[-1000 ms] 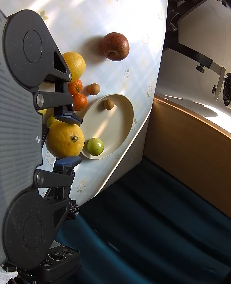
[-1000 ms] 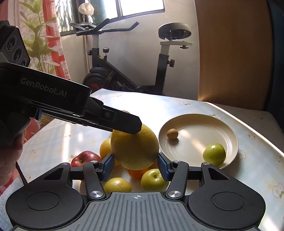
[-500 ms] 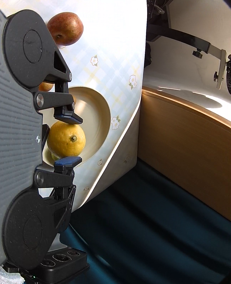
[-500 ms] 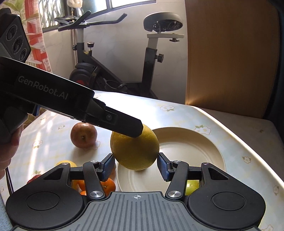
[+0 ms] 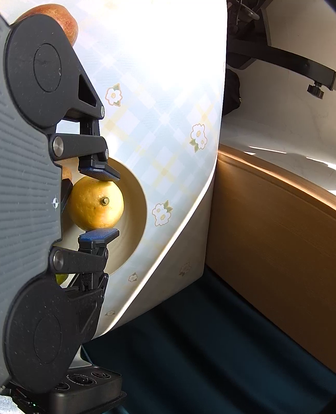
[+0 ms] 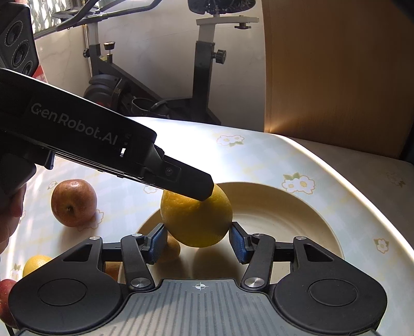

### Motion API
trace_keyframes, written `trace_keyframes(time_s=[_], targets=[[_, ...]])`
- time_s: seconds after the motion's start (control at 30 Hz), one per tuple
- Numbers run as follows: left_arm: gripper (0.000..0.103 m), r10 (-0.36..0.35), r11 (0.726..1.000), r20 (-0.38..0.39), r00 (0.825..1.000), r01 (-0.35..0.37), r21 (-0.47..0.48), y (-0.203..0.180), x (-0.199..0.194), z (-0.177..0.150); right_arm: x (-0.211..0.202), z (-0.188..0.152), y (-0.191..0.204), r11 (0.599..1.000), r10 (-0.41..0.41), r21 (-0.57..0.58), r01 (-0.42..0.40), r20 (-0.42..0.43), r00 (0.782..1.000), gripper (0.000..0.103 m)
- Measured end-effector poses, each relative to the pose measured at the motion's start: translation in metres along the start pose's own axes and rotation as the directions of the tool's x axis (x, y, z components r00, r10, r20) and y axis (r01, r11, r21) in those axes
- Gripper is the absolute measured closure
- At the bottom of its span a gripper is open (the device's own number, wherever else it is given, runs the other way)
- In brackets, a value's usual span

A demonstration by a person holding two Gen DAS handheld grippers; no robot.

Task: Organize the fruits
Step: 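Carry the lemon onto the plate with the left gripper and release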

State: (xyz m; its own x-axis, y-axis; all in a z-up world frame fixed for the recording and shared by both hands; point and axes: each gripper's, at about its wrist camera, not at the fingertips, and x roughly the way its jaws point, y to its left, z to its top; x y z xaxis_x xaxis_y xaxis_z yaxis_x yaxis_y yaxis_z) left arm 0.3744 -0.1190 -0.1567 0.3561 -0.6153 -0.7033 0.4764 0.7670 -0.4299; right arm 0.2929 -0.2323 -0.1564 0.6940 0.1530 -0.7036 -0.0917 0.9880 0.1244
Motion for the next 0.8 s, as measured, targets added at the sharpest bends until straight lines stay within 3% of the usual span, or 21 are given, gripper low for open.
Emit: trace_keyframes(time_s=[0.2, 0.3, 0.6, 0.8], targets=[[0.061, -0.002, 0.998, 0.01, 1.0, 0.003, -0.069, 0.019, 0.009, 0.015, 0.011, 0.003, -0.003, 0.999, -0.012, 0.052, 0.012, -0.008, 1.0, 0.054], [0.066, 0.0, 0.996, 0.004, 1.0, 0.001, -0.089, 0.023, 0.007, 0.014, 0.014, 0.002, -0.006, 0.996, -0.02, 0.082, 0.021, -0.008, 1.0, 0.055], [0.066, 0.024, 0.992, 0.057, 0.998, -0.017, -0.125, 0.035, -0.021, 0.008, 0.005, 0.001, -0.004, 0.989, -0.078, 0.127, 0.076, 0.011, 0.997, 0.055], [0.066, 0.075, 0.983, 0.094, 0.993, -0.058, -0.171, 0.04, -0.057, -0.003, -0.015, -0.004, -0.003, 0.974, -0.15, 0.182, 0.134, 0.078, 0.986, 0.056]])
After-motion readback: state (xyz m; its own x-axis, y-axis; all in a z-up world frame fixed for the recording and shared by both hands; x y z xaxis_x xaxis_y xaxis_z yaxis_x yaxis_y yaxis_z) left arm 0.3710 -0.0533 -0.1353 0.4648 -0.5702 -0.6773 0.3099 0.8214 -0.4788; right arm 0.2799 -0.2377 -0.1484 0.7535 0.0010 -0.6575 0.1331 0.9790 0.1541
